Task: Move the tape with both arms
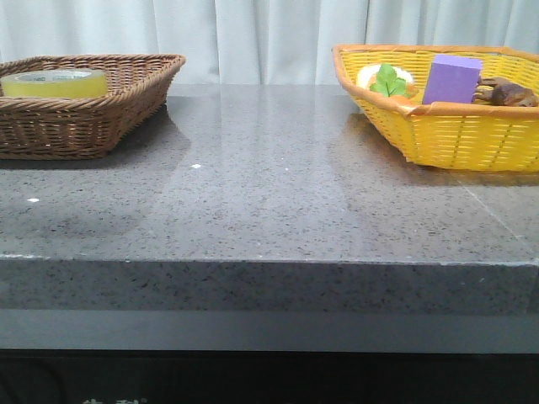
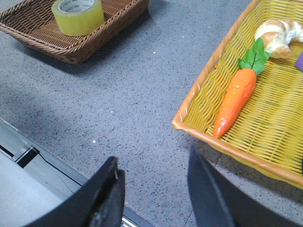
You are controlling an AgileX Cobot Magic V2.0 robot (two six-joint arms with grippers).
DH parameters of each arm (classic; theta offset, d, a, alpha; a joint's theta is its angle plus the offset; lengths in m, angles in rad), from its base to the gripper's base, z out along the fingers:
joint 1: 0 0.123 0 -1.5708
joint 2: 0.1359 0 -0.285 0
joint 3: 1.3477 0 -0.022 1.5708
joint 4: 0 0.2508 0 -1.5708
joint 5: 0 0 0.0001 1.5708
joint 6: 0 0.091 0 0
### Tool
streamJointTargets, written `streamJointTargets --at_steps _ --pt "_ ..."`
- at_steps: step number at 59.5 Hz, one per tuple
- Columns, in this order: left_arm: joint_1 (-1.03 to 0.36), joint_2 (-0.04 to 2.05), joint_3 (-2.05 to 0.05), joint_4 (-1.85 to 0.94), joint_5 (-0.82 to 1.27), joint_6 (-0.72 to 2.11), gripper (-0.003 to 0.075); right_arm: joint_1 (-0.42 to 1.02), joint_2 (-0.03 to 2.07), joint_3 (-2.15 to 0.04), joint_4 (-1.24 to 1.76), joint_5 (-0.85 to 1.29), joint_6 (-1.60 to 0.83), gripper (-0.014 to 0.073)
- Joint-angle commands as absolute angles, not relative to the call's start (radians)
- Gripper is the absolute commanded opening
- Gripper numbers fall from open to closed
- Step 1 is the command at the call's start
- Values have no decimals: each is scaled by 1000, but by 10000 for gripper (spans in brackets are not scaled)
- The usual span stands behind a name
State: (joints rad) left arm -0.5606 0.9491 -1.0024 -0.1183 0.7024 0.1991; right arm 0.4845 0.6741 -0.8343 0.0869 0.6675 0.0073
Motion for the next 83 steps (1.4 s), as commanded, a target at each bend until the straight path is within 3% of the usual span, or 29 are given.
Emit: streamJointTargets --at_steps 1,18,34,42,66,83 --pt "-571 935 -1027 -131 627 193 421 478 672 -860 91 585 0 351" --pt "-571 935 -1027 -139 625 193 394 478 674 -856 91 584 0 324" --pt "-571 935 -1027 -139 628 193 71 478 674 -856 89 584 0 -75" --pt "-571 935 -1027 -139 626 193 -20 478 674 -856 89 585 0 -67" --pt "-557 923 -983 -147 578 193 -20 478 674 -856 89 585 0 -67" --pt "-348 727 -721 -176 316 193 -20 478 674 -856 89 585 0 -67"
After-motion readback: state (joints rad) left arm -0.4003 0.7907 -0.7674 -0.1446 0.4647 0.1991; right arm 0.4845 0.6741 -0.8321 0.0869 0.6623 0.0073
